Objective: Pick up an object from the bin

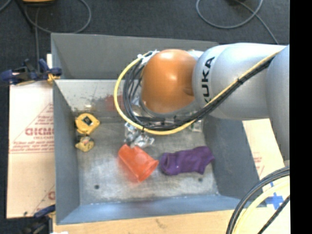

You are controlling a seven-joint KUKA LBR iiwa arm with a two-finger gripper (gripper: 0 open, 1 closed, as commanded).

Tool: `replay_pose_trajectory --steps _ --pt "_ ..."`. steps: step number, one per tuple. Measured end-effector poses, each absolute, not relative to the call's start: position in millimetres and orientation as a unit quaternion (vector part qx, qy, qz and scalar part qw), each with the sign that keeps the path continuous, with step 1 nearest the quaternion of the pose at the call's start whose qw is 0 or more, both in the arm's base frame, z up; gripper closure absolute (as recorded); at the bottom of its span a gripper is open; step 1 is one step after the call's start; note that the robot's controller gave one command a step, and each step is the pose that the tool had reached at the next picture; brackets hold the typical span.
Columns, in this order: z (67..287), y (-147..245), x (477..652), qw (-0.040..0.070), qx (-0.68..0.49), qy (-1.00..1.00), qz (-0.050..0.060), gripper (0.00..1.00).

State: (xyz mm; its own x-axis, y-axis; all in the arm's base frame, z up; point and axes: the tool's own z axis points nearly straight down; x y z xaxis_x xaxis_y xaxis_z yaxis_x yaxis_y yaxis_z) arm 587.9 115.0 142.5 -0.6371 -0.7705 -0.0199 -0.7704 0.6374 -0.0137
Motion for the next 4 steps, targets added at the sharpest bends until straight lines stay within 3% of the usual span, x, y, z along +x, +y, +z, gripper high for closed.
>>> replay_pose_trajectory --steps 1,2,3,4 --pt "140.0 115.9 587.1 0.012 -0.426 0.905 -0.001 0.0" --pt "133.5 114.0 582.0 0.002 -0.424 0.905 0.001 1.0" --pt "133.5 114.0 582.0 0.002 -0.424 0.906 0.001 1.0" --pt "178.7 63.8 538.2 -0.003 -0.451 0.893 0.002 1.0"
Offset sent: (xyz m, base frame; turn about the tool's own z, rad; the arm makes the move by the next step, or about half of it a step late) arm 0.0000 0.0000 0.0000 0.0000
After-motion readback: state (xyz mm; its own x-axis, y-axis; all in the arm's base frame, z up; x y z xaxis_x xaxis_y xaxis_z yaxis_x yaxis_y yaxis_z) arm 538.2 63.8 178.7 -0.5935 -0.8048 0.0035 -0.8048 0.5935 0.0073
